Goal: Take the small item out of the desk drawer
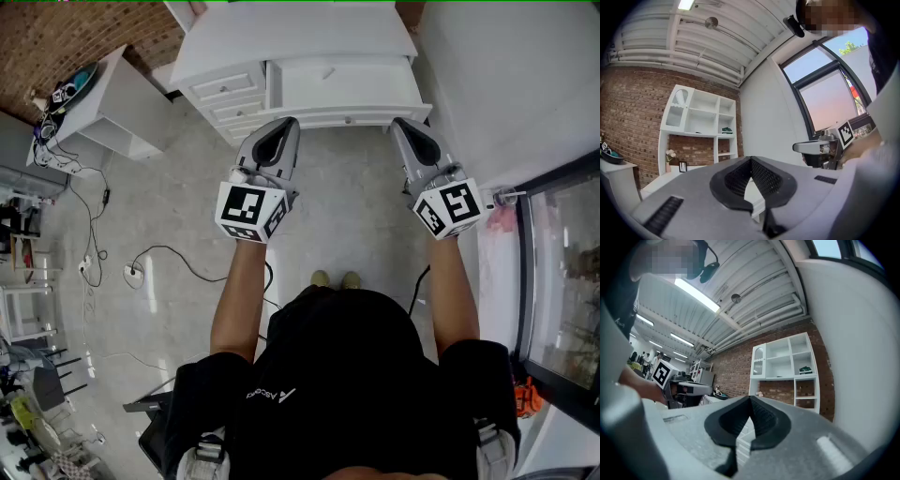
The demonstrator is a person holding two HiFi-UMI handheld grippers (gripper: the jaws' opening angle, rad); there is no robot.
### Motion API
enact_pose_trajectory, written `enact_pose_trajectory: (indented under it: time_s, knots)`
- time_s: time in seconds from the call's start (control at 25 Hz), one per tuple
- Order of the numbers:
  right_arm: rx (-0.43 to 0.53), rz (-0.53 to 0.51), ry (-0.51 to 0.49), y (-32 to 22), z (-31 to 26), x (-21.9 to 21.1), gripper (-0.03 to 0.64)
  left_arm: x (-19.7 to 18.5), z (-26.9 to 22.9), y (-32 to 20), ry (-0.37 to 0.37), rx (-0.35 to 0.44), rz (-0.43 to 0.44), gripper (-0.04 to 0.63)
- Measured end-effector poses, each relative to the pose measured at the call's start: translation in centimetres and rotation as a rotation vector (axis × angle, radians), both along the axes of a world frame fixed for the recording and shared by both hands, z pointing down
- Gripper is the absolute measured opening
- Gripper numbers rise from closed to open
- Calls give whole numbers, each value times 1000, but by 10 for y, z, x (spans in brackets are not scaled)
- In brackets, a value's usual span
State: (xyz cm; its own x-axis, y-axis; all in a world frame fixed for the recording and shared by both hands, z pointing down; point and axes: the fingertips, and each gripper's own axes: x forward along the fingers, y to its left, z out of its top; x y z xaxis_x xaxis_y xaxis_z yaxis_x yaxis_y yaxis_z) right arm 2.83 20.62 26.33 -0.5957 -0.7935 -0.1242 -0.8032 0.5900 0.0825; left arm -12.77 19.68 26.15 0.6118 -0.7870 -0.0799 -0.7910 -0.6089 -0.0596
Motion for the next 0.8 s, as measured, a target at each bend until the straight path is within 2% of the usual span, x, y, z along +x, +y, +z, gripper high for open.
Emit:
enact_pose_trajectory:
  time_s: [0.44, 0.8]
  knots:
    - [9, -6, 7, -5, -3, -16, 0, -10, 4, -8, 12, -5, 11, -2]
    - [-5, 15, 28, -20, 5, -47, 0, -35, 7, -26, 59, -1, 53, -2]
